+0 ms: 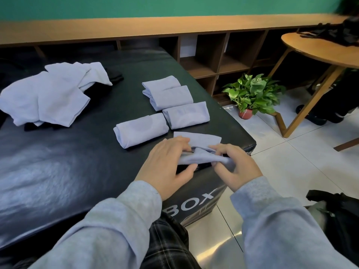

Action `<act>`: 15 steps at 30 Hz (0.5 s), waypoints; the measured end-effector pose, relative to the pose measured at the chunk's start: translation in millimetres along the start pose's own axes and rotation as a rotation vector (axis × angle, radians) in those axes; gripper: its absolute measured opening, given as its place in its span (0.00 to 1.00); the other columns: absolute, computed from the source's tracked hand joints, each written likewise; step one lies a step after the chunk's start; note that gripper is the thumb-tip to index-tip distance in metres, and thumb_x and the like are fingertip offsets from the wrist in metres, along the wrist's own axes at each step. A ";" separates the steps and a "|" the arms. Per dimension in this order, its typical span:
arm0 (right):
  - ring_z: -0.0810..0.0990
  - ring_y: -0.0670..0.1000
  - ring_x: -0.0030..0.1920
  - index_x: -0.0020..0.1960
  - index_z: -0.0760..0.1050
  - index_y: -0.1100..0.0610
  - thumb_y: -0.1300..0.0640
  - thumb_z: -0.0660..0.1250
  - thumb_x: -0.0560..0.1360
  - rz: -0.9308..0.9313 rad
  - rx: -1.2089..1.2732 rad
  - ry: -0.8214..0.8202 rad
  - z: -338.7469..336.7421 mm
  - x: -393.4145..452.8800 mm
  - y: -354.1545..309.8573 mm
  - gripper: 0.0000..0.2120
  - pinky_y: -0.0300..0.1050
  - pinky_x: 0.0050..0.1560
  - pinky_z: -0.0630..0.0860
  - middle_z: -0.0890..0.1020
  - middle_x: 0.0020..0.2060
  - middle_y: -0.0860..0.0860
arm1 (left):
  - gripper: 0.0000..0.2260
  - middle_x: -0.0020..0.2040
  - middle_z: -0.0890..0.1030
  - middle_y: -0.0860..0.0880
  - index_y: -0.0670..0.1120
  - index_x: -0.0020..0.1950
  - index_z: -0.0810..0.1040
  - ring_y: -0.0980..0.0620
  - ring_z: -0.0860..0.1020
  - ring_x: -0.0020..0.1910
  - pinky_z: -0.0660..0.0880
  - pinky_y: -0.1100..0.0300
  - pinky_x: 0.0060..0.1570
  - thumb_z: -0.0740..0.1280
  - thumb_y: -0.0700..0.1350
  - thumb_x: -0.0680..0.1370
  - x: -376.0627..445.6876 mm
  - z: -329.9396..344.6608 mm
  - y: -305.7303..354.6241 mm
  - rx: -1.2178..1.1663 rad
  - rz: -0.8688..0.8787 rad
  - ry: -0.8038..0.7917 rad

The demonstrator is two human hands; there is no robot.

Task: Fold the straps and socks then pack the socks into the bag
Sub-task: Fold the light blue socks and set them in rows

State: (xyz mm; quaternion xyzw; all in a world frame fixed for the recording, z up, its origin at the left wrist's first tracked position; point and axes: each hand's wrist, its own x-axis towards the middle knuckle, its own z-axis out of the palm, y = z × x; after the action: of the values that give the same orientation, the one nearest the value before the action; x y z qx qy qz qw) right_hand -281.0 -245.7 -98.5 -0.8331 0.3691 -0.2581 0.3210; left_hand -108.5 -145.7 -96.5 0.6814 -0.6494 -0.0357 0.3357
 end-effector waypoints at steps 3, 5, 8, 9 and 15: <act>0.76 0.42 0.47 0.42 0.73 0.41 0.53 0.67 0.73 0.046 0.000 -0.004 -7.3 12.3 0.1 0.07 0.36 0.47 0.70 0.80 0.44 0.44 | 0.17 0.55 0.73 0.62 0.51 0.62 0.69 0.58 0.71 0.57 0.64 0.67 0.58 0.65 0.53 0.75 6.0 -1.2 0.5 -0.114 -0.170 -0.071; 0.76 0.47 0.42 0.41 0.72 0.42 0.48 0.65 0.73 0.120 0.000 -0.005 -9.8 22.3 -1.2 0.03 0.42 0.43 0.72 0.79 0.39 0.48 | 0.17 0.50 0.72 0.64 0.54 0.63 0.66 0.58 0.73 0.52 0.66 0.67 0.50 0.65 0.52 0.76 8.9 1.0 0.1 -0.206 -0.296 -0.033; 0.70 0.49 0.34 0.37 0.70 0.54 0.46 0.62 0.76 0.218 -0.026 0.030 -6.2 35.4 -3.8 0.14 0.45 0.36 0.67 0.73 0.30 0.51 | 0.18 0.45 0.75 0.62 0.57 0.65 0.63 0.57 0.75 0.48 0.69 0.63 0.48 0.63 0.53 0.77 16.6 5.5 -1.4 -0.306 -0.423 0.053; 0.67 0.49 0.31 0.35 0.66 0.56 0.46 0.62 0.77 0.249 -0.051 0.055 -4.0 39.0 -6.4 0.17 0.45 0.33 0.64 0.69 0.28 0.50 | 0.18 0.45 0.77 0.59 0.56 0.66 0.62 0.57 0.76 0.48 0.70 0.61 0.48 0.62 0.53 0.78 19.8 7.2 -2.7 -0.326 -0.443 0.075; 0.68 0.46 0.32 0.38 0.66 0.54 0.44 0.56 0.79 0.387 -0.151 0.130 11.7 52.9 -14.2 0.17 0.44 0.31 0.62 0.71 0.30 0.47 | 0.18 0.40 0.78 0.55 0.51 0.66 0.63 0.54 0.76 0.44 0.71 0.57 0.46 0.60 0.53 0.78 30.6 15.6 -8.1 -0.320 -0.504 0.177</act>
State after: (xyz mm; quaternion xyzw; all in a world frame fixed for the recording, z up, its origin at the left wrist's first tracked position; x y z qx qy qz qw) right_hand -235.4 -275.5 -85.7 -0.7501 0.5604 -0.2166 0.2766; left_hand -104.4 -180.4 -100.7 0.7600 -0.4144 -0.1598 0.4745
